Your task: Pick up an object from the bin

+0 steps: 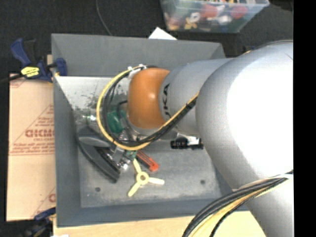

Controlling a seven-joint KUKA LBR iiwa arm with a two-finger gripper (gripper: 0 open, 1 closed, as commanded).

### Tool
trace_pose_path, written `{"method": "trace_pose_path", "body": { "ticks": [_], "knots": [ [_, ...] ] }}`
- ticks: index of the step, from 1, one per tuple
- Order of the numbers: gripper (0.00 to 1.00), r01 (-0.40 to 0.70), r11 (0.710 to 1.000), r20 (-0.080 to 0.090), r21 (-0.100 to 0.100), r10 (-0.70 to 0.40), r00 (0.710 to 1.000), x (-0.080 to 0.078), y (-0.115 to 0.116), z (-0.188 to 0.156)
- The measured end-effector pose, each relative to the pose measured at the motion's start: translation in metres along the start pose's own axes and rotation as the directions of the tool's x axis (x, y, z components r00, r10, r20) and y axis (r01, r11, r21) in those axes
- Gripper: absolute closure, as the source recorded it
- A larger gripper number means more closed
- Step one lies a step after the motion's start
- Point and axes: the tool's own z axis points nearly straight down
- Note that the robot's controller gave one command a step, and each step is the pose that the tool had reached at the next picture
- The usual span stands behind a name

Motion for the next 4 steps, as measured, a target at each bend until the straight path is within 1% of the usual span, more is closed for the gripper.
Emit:
{"method": "trace_pose_path", "body": {
  "ticks": [1, 2, 3, 4],
  "knots": [
    [1.00, 0.000, 1.000, 0.000, 0.000, 0.000, 1.000, 0.000, 0.000, 0.000],
    [1.00, 0.228, 0.973, 0.020, 0.020, -0.229, 0.973, 0.014, 0.030, 0.006],
    [1.00, 0.295, 0.955, 0.015, 0.016, -0.295, 0.955, 0.021, 0.035, 0.007],
    [1.00, 0.383, 0.924, 0.038, 0.005, -0.383, 0.923, 0.026, 0.025, 0.007]
  ]
}}
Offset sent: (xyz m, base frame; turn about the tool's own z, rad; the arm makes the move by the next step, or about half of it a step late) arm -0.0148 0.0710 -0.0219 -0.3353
